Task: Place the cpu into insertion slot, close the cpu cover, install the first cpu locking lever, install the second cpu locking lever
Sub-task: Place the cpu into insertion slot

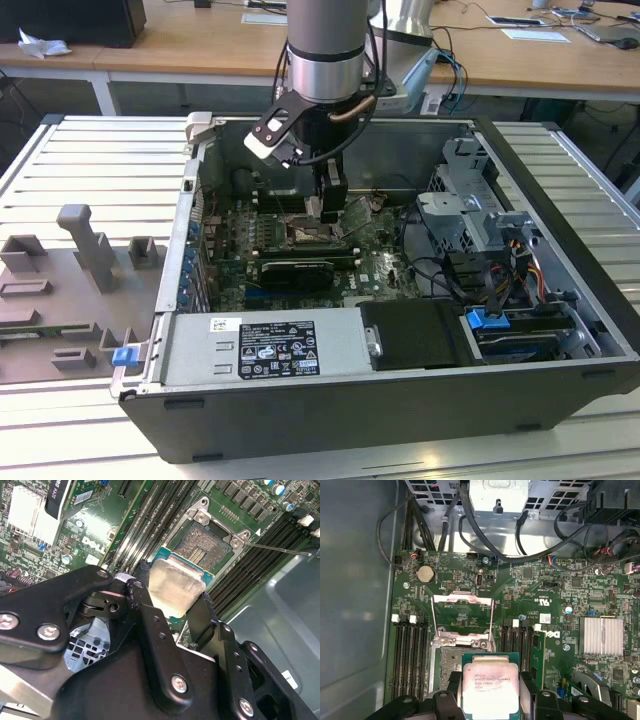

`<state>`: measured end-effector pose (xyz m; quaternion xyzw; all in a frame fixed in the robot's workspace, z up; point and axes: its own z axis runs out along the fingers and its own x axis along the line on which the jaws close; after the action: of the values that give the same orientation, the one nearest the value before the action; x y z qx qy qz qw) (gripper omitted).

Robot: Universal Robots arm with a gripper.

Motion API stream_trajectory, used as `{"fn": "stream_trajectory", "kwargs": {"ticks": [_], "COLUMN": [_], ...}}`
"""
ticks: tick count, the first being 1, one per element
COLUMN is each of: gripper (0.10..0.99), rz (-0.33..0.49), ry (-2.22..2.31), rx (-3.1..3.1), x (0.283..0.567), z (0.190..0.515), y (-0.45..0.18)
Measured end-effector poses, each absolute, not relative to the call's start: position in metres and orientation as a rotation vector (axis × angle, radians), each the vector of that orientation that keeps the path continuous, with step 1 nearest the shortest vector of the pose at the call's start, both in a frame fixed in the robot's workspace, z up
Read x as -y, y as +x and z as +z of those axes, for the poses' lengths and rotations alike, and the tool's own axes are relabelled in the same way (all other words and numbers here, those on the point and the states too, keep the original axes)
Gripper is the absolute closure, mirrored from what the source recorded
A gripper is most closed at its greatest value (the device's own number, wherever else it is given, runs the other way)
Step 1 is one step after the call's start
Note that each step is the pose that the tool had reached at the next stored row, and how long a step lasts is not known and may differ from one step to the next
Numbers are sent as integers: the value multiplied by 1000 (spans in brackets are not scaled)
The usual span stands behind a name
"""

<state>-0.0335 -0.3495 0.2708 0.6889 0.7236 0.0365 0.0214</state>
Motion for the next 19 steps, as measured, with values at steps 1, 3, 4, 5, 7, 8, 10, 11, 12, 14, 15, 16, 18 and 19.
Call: {"fn": "stream_trajectory", "kwargs": {"ticks": [1,3,4,5,7,8,10,11,12,14,15,16,18,19], "gripper": [545,545,545,545,545,545,545,545,545,545,545,545,545,545], "rz": [113,113,113,113,113,113,113,113,113,113,113,113,113,113], "ry": [2135,2135,2135,2135,2135,2135,2135,2135,2135,2135,2135,2135,2135,2135], "rx": [-2243,-2243,-2243,-2243,-2243,-2243,-2243,-2243,-2243,-2243,-2243,-2243,-2243,-2243], "x": [349,350,350,350,349,349,350,349,349,350,350,350,350,350], "z": [271,270,270,269,269,269,268,268,267,266,266,266,265,265], "y": [-34,-34,-34,-34,-34,-34,-34,-34,-34,-34,-34,-34,-34,-34]}}
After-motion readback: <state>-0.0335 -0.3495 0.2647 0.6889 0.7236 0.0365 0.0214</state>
